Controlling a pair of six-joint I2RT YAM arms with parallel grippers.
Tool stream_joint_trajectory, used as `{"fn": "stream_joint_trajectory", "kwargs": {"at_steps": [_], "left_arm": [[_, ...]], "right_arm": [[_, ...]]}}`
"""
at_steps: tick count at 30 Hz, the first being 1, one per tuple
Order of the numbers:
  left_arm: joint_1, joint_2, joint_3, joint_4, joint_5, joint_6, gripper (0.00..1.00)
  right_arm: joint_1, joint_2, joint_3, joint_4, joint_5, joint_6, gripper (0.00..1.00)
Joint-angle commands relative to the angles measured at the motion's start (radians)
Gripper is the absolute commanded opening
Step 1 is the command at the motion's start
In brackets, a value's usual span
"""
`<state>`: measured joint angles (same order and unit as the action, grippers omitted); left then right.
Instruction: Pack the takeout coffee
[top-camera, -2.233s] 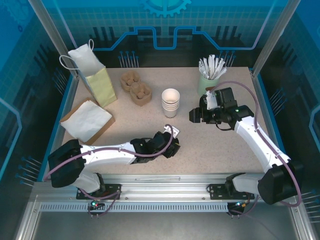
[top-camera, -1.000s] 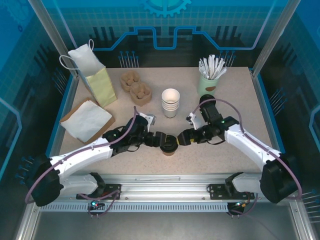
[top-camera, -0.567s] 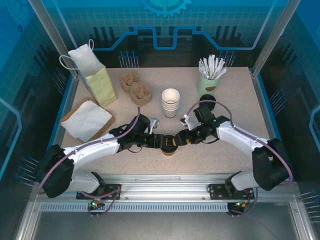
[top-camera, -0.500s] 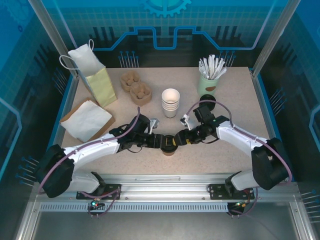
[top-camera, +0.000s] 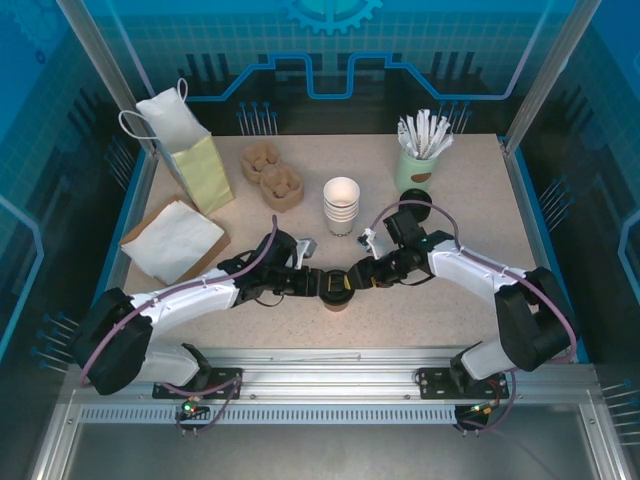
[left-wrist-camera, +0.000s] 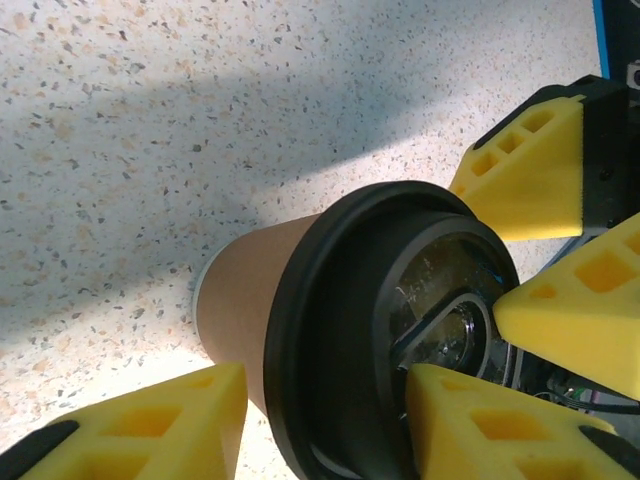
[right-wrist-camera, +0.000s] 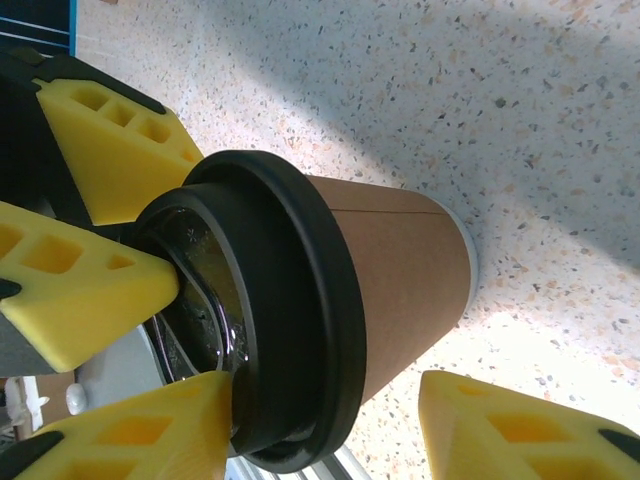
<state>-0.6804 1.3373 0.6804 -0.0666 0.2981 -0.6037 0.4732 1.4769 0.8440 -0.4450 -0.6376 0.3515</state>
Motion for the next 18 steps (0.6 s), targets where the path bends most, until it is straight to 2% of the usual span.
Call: {"fn": "stream_joint_trajectory", "kwargs": {"at_steps": [1,11,18], "left_arm": [[0.018,0.025,-0.048,-0.017,0.007,-0.011,0.43],[0.031,0.030,-0.087,0.037,0.034,-0.042,0.41],[0.030,0.025,-0.050,0.079,0.041,-0.070,0.52]], "right_arm": [[0.016,0.046,-0.020,-0.040,0.096,0.009,0.49],[0.005,0.048,-0.025,-0.049,0.106,0.024,0.47],[0.007,0.007,0.063,-0.049,0.050,0.053,0.57]]}}
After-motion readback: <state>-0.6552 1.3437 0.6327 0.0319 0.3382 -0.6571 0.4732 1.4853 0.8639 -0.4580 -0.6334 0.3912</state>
